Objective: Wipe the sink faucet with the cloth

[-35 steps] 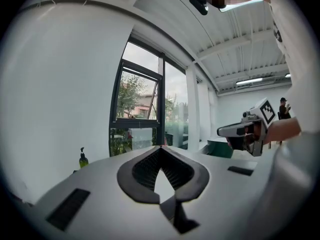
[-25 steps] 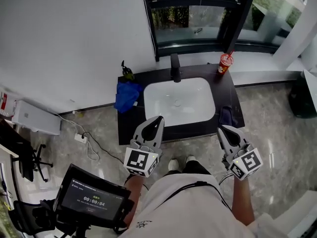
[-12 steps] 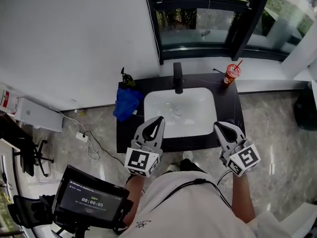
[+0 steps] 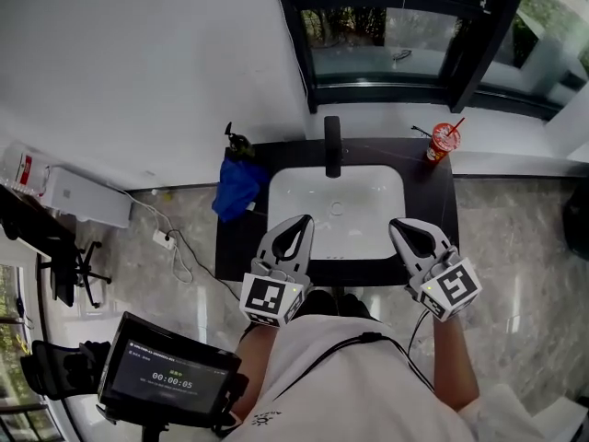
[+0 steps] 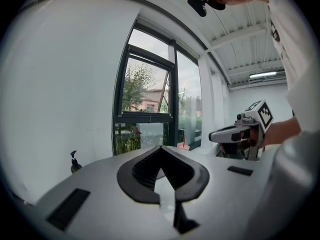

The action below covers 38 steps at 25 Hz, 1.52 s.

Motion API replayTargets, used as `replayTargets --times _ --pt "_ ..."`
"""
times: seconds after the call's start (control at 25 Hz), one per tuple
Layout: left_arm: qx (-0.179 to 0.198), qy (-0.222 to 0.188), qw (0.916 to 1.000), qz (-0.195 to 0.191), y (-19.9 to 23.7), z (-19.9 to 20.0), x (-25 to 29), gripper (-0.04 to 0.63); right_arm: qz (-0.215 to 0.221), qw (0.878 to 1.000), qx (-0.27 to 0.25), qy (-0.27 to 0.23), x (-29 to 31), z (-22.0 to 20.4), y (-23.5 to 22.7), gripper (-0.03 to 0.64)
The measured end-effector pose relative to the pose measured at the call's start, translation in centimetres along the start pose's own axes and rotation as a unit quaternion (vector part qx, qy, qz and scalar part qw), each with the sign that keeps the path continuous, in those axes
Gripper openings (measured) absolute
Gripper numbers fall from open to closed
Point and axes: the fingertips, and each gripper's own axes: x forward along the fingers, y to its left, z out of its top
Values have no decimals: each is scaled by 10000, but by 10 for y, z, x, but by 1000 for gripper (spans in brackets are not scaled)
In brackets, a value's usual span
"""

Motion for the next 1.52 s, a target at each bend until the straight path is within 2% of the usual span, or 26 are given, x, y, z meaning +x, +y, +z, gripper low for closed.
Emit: replayTargets --times 0.16,0.32,0.4,0.52,0.72,0.84,0.96,1.08,1.2,1.24,1.28,1.32,1.4,1.52 --pt "83 80 9998 -168 -8 -4 14 -6 -110 9997 52 -219 -3 8 -8 6" --pt "178 95 9984 -537 -24 -5 35 -6 -379 9986 193 -300 -15 2 -19 6" --pt "247 141 9962 -826 -39 -9 50 -6 -641 9973 232 -259 -28 -7 -29 6" --pt "351 273 9885 -1448 -67 -18 69 -6 -1277 9908 398 -189 -58 -24 -44 6" --pt "421 439 9685 -2415 -123 -39 101 -6 -2328 9709 527 182 -111 -69 -66 6" --pt "600 666 9484 -3043 -164 -66 115 -6 -2812 9551 539 760 -136 -117 -69 6" --pt "612 883 9285 -3553 -202 -89 121 -6 -3067 9426 812 1038 -154 -155 -65 6" --pt "668 1148 9139 -3835 -228 -115 127 -6 -3223 9328 1127 1154 -159 -181 -67 6" --pt "781 1498 9010 -3996 -245 -145 127 -6 -3195 9257 1404 1458 -156 -214 -65 9" --pt "790 1596 8986 -4009 -247 -154 127 -6 -3154 9238 1474 1593 -153 -226 -66 73" --pt "798 1674 8971 -4010 -248 -160 128 -6 -3096 9226 1522 1728 -149 -235 -68 164" --pt "811 1730 8959 -4010 -249 -164 128 -6 -3033 9219 1543 1851 -143 -243 -70 219" --pt "838 1790 8942 -4016 -248 -168 127 -6 -2950 9207 1546 2036 -134 -253 -73 224" --pt "822 1829 8950 -3985 -245 -169 127 -6 -2869 9171 1581 2273 -122 -267 -81 279"
